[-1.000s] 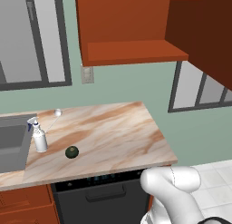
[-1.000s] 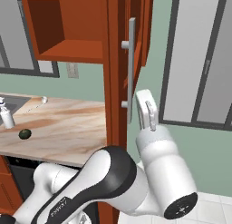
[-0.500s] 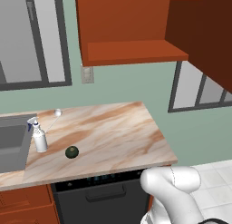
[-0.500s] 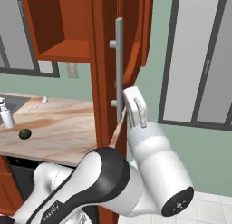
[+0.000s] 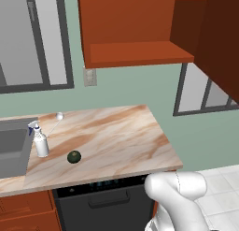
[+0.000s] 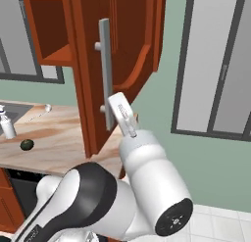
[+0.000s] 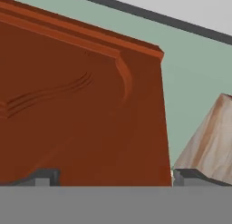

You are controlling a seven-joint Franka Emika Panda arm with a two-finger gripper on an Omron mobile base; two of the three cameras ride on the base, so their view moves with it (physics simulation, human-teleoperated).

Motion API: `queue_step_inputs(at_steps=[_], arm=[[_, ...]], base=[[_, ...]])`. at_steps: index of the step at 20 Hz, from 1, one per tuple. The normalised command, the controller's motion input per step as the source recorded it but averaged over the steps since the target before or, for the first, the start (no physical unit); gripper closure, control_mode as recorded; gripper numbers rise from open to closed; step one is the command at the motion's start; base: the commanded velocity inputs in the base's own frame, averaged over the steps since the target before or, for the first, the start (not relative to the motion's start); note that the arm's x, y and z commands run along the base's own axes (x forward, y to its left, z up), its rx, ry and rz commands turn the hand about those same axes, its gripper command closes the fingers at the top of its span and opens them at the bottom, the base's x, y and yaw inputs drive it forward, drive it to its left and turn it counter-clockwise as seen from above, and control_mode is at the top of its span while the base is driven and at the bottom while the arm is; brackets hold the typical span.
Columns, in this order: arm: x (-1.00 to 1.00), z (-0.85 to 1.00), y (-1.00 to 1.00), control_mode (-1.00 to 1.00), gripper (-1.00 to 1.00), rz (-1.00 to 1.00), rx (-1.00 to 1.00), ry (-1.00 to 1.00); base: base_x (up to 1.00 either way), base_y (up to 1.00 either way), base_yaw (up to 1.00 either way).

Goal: Open the cabinet. Pick the spray and place it next to the sink. Then close the cabinet.

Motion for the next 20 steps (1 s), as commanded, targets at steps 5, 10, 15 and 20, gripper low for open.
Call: queue_step_inputs(at_steps=[5, 10, 15, 20], arm=[[-0.12, 0.08, 0.49, -1.0, -1.0, 0.0, -0.09, 0.0], [-0.01, 0.15, 0.49, -1.0, -1.0, 0.0, -0.05, 0.03], [0.01, 0.08, 0.57, -1.0, -1.0, 0.0, -0.02, 0.04], [0.06, 0.01, 0.63, -1.0, -1.0, 0.0, 0.0, 0.04]], base=[[0.0, 0.0, 0.0], [0.0, 0.0, 0.0], [0.0, 0.0, 0.0], [0.0, 0.0, 0.0]])
